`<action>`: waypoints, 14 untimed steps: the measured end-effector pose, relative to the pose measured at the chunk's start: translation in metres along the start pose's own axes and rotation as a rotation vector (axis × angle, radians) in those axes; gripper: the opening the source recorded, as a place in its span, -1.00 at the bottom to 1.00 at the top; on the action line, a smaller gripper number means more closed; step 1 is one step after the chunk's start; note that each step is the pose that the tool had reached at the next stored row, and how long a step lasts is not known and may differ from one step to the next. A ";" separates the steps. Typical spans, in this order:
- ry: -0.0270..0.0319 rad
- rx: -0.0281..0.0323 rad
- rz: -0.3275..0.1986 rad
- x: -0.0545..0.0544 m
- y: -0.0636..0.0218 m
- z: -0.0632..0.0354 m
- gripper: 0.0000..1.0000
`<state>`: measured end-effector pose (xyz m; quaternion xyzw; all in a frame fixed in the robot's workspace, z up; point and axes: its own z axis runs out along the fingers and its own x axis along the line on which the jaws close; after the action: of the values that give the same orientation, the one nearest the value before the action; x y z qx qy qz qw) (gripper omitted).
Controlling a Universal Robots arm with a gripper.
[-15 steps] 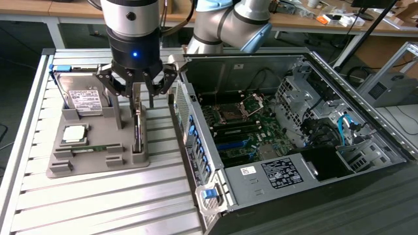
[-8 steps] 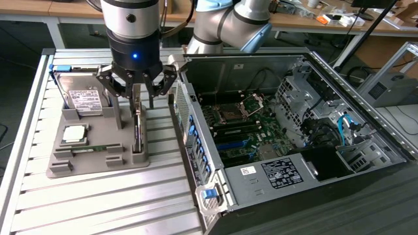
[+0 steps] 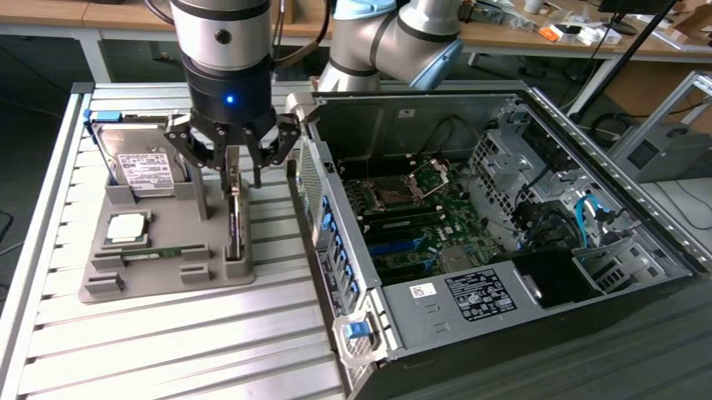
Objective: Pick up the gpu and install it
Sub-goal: 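Pick up the gpu and move the gpu toward the slot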
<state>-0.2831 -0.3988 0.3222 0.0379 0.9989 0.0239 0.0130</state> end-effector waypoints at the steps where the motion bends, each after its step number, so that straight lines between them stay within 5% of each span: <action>1: 0.0000 0.0000 0.000 0.000 0.0000 0.0005 -0.13; 14: -0.0001 -0.0001 0.000 0.001 -0.0005 0.0108 -0.13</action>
<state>-0.2834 -0.3987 0.3113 0.0379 0.9989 0.0240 0.0130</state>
